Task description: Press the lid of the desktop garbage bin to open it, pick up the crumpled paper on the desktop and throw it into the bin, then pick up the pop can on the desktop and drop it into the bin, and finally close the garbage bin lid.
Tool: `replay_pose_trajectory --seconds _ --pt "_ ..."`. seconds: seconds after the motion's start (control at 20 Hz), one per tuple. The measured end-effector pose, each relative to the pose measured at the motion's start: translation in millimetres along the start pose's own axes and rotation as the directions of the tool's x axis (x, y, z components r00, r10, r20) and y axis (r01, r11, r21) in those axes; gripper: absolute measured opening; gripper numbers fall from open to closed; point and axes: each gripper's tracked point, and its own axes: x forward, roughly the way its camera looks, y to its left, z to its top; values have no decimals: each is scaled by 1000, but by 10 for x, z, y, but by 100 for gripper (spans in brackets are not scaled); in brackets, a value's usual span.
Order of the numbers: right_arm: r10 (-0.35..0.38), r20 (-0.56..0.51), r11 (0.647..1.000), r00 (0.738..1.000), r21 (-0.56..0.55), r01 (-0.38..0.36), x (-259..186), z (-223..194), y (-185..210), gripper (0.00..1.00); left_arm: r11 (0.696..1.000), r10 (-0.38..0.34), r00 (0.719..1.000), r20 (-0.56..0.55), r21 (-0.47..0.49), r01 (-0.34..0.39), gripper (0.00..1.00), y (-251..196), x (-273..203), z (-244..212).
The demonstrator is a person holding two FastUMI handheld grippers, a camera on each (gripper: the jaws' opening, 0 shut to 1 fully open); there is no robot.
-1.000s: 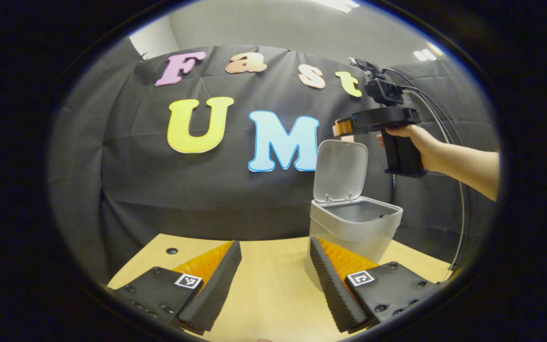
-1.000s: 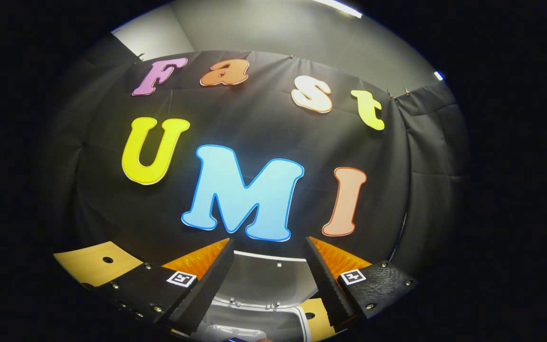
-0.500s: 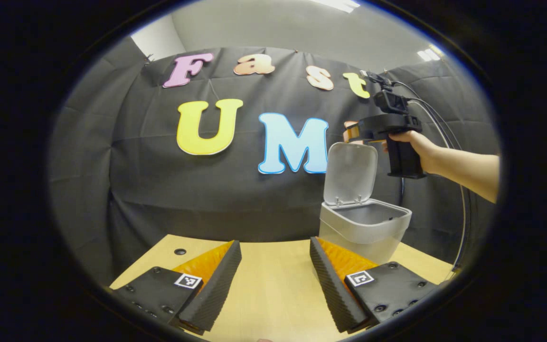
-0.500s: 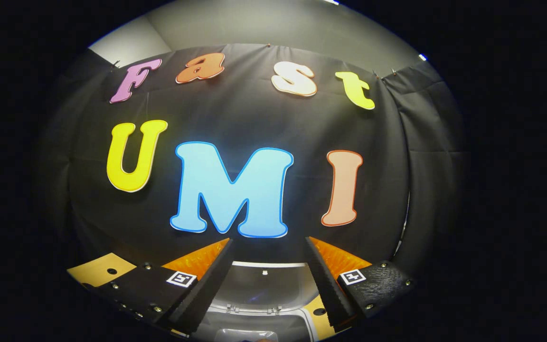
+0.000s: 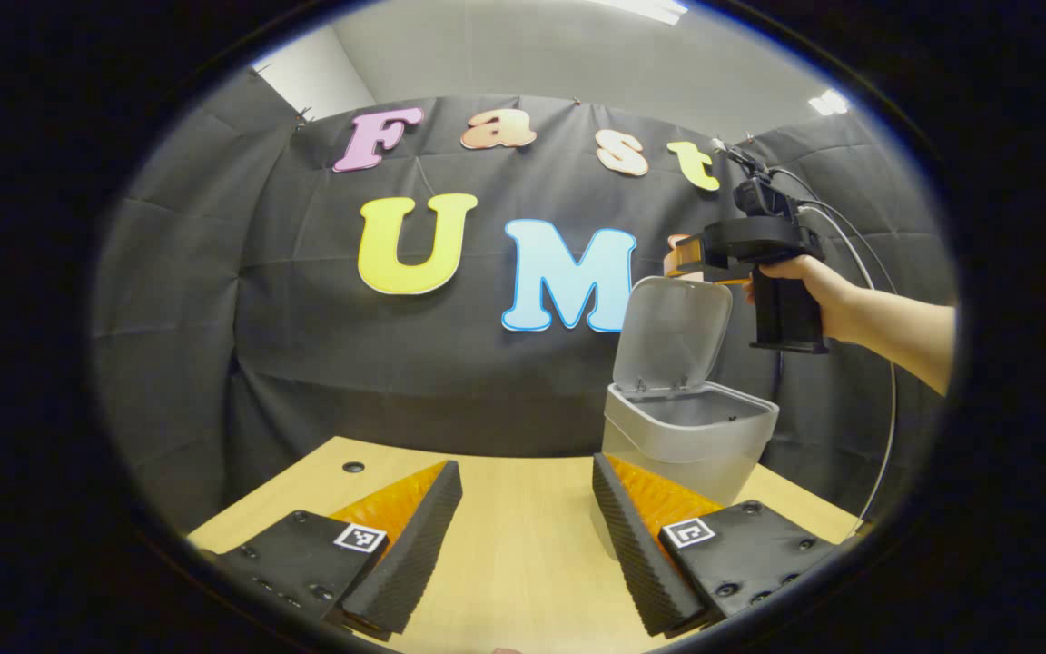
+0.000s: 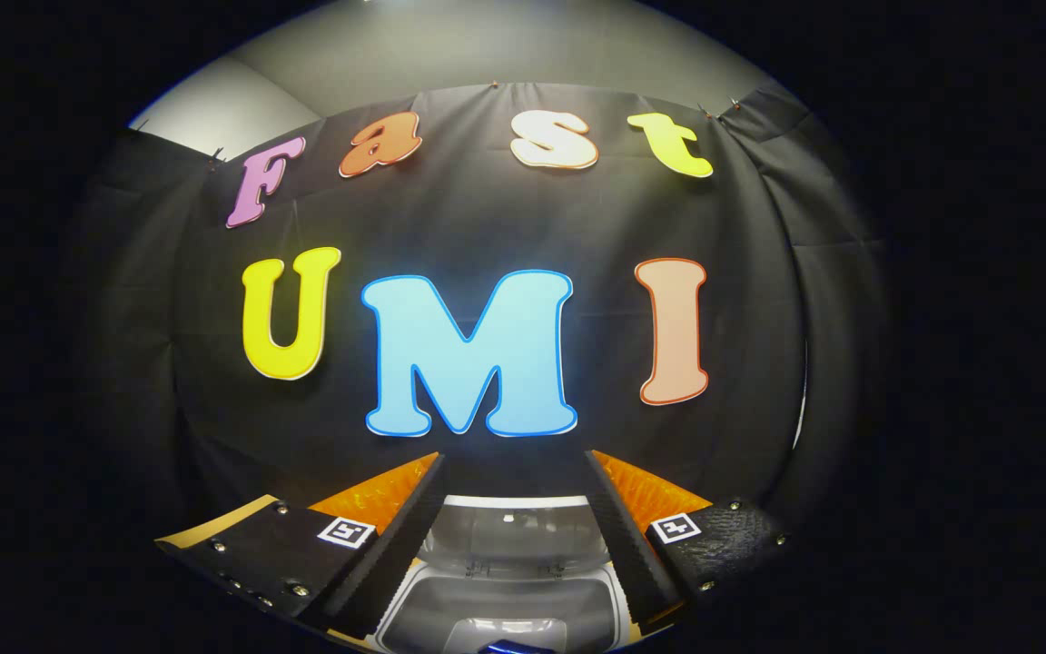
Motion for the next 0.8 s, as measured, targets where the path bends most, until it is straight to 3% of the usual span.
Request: replay_pose_trajectory --seconds 0.55,0.8 --pt "38 -8 999 999 20 -38 -565 -485 46 95 1000 22 1000 -4 -3 -22 96 -235 -340 -8" --pt "14 -116 1000 993 28 -11 -582 -1002 52 95 999 36 999 -2 16 -36 96 -199 -361 61"
